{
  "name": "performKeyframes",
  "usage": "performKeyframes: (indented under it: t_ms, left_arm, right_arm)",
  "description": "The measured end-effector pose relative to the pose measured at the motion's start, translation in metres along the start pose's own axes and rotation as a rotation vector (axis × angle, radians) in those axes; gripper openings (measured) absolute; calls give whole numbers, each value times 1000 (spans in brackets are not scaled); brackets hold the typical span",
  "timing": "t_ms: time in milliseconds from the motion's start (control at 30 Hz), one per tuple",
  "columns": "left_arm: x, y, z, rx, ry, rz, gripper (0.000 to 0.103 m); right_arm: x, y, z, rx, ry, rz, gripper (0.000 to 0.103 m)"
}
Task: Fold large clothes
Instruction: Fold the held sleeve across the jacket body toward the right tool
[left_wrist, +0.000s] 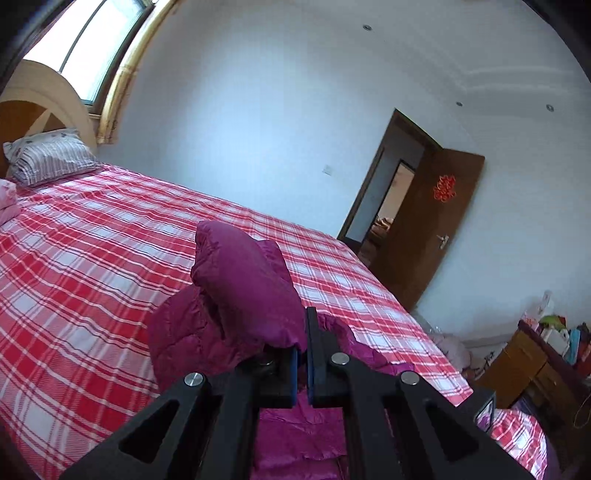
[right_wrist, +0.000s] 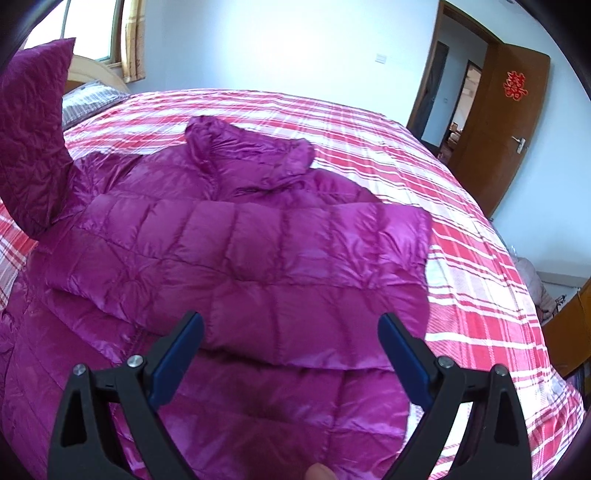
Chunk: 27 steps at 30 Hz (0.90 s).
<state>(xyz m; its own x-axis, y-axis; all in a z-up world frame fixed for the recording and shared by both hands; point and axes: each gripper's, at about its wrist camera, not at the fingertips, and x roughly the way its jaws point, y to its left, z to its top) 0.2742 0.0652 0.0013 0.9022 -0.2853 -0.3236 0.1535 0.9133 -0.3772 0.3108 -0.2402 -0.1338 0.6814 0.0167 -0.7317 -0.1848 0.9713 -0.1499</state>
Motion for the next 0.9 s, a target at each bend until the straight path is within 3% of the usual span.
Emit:
performKeyframes:
  t_ms: [367, 600, 800, 833, 867, 900]
  left_arm:
    - [56, -60, -51, 133, 122, -18, 2]
    - [90, -105, -103, 297, 223, -3, 3]
    - [93, -119, -117, 357, 320, -9, 9]
    - [89, -120, -117, 365, 322, -15, 21]
    - [86, -121, -118, 372, 325, -19, 47]
    - [83, -123, -118, 383, 321, -13, 62]
  right_arm:
    - [-4, -24, -10, 69, -5, -6, 97]
    - [4, -38, -26, 115, 29, -18, 97]
    - [9, -52, -36, 158, 51, -33, 97]
    - [10, -54, -37, 165, 54, -33, 97]
    - [11, -56, -38, 175, 56, -33, 97]
    - [13, -57, -38, 184, 59, -34, 97]
